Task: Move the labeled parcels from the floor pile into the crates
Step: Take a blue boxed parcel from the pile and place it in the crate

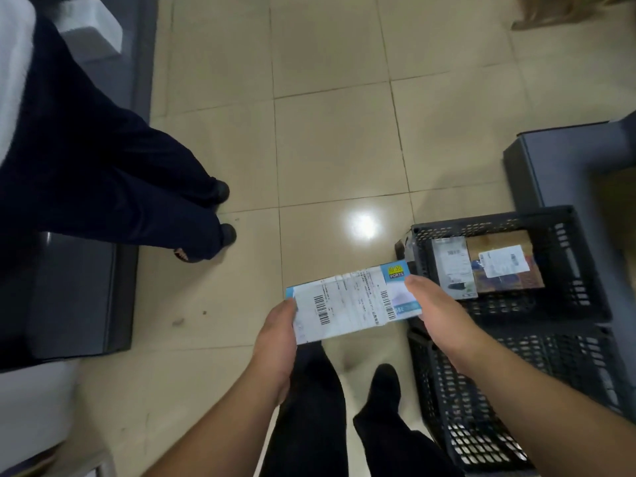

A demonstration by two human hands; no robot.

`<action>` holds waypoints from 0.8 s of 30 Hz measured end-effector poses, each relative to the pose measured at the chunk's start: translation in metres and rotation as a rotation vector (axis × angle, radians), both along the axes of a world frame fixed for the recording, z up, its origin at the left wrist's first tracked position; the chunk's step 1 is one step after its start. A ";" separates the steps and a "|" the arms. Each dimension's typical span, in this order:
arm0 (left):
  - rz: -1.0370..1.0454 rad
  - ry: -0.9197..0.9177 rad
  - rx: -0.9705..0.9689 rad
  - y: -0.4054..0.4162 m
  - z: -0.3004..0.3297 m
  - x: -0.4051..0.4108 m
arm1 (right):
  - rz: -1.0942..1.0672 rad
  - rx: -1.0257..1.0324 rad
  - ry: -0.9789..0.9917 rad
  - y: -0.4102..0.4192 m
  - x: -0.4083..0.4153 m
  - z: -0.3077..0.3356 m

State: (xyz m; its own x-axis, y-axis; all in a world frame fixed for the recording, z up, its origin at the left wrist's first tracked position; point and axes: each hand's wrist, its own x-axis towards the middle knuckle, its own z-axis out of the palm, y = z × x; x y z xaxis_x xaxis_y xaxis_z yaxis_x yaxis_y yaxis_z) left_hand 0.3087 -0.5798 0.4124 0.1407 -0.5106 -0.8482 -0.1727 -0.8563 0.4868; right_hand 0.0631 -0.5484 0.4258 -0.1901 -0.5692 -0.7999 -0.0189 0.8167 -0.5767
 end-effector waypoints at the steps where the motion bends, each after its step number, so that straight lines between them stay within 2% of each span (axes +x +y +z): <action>1: -0.010 -0.005 0.007 -0.013 -0.002 -0.001 | -0.009 0.003 0.002 -0.012 0.000 -0.001; 5: -0.091 0.007 0.025 -0.063 -0.016 -0.003 | -0.032 -0.003 0.024 -0.051 -0.002 -0.007; 12: -0.299 0.005 0.051 -0.167 -0.022 -0.022 | -0.225 -0.010 0.028 -0.098 -0.011 -0.019; 18: -0.522 -0.022 0.048 -0.218 -0.026 -0.083 | -0.513 0.046 0.021 -0.091 -0.033 -0.041; 22: -0.671 -0.028 0.035 -0.228 -0.035 -0.137 | -0.656 0.042 0.102 -0.070 -0.055 -0.062; 24: -0.752 -0.035 -0.002 -0.229 -0.042 -0.164 | -0.737 0.038 0.066 -0.060 -0.067 -0.072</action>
